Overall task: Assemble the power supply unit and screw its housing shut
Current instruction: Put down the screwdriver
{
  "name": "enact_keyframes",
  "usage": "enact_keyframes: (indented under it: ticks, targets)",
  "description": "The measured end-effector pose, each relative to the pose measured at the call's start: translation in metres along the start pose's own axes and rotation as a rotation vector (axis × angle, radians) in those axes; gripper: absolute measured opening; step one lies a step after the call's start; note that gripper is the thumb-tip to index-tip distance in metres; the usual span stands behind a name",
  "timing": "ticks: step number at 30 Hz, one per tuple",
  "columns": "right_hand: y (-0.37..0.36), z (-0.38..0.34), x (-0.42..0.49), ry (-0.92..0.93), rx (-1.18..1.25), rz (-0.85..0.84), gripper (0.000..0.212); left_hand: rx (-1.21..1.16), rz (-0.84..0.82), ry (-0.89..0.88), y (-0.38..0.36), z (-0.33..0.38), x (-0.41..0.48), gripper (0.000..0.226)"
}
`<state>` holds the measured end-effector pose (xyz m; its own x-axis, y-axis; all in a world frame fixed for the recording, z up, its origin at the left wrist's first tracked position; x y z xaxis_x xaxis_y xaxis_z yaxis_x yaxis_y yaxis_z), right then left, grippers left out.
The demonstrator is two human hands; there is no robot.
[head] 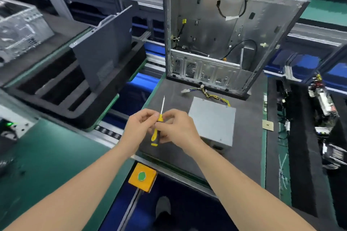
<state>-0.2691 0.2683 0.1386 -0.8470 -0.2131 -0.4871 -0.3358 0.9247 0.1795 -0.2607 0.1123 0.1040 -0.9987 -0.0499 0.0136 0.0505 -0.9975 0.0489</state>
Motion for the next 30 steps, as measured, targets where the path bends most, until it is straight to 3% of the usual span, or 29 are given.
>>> enact_keyframes:
  ticks: [8,11,19,24,30]
  targets:
    - [-0.170,0.064,0.001,-0.245,0.092,-0.311,0.001,0.279,0.238,0.249,0.126,-0.044,-0.121,0.013]
    - [-0.228,0.088,-0.003,-0.336,0.121,-0.377,0.009,0.363,0.212,0.337,0.163,-0.066,-0.158,0.021]
    - [-0.311,0.135,0.002,-0.500,-0.046,-0.240,0.008,0.581,0.159,0.453,0.213,-0.125,-0.203,0.031]
    - [-0.317,0.136,0.006,-0.467,-0.080,-0.123,0.013,0.663,0.110,0.440,0.224,-0.142,-0.200,0.033]
    - [-0.305,0.128,0.009,-0.367,-0.239,-0.134,0.014,0.819,0.068,0.444,0.227,-0.136,-0.176,0.028]
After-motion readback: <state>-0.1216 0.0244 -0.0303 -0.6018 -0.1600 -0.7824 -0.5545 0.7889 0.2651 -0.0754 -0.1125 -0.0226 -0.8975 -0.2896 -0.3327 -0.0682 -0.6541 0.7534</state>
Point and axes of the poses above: each hand's wrist, its own x-axis towards the middle knuckle, its own y-axis out of the back of the hand, z = x × y, the point moved 4 cm from there along x, towards the middle knuckle, and after that the axes turned 8 degrees about -y, right-handed, at the moved point
